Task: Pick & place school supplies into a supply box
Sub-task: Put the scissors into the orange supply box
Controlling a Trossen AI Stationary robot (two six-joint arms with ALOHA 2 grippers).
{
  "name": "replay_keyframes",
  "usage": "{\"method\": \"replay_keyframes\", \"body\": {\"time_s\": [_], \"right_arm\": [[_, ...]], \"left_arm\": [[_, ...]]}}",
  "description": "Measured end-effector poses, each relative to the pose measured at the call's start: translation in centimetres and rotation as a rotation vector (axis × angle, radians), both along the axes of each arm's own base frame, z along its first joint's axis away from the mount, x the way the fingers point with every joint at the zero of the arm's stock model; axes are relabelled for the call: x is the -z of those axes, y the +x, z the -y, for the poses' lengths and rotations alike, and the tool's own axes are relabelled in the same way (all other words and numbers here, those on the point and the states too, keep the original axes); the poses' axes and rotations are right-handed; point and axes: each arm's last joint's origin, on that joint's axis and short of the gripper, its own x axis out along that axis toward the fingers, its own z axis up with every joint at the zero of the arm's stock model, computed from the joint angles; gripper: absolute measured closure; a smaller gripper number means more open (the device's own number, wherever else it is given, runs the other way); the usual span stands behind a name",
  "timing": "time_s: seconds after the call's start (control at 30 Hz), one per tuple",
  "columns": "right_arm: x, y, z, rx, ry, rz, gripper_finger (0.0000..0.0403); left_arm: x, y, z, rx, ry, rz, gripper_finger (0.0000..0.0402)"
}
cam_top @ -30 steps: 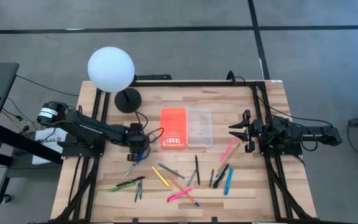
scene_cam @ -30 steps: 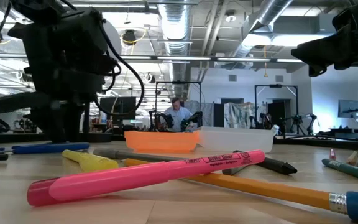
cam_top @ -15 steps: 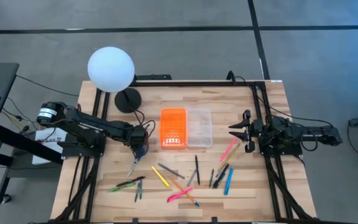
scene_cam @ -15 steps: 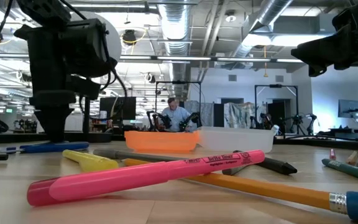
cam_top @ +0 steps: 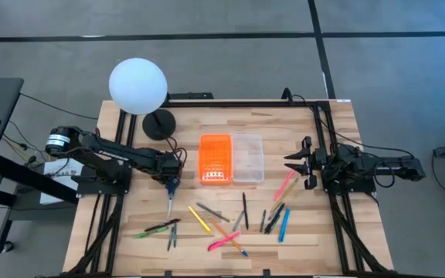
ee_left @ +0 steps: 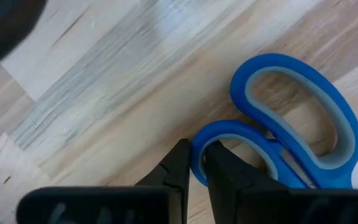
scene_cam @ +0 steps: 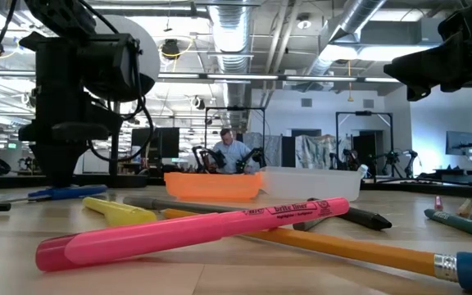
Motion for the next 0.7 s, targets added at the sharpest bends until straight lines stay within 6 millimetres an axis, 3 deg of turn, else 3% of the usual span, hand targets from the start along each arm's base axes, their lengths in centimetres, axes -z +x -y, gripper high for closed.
{"method": "replay_keyframes", "body": {"time_s": [0.7], "right_arm": [[0.0,0.0,0.0,0.0,0.0,-0.001,0.0295]], "left_arm": [[-1.3,0.0,-0.3,0.207,0.144,-0.001,0.0191]]}}
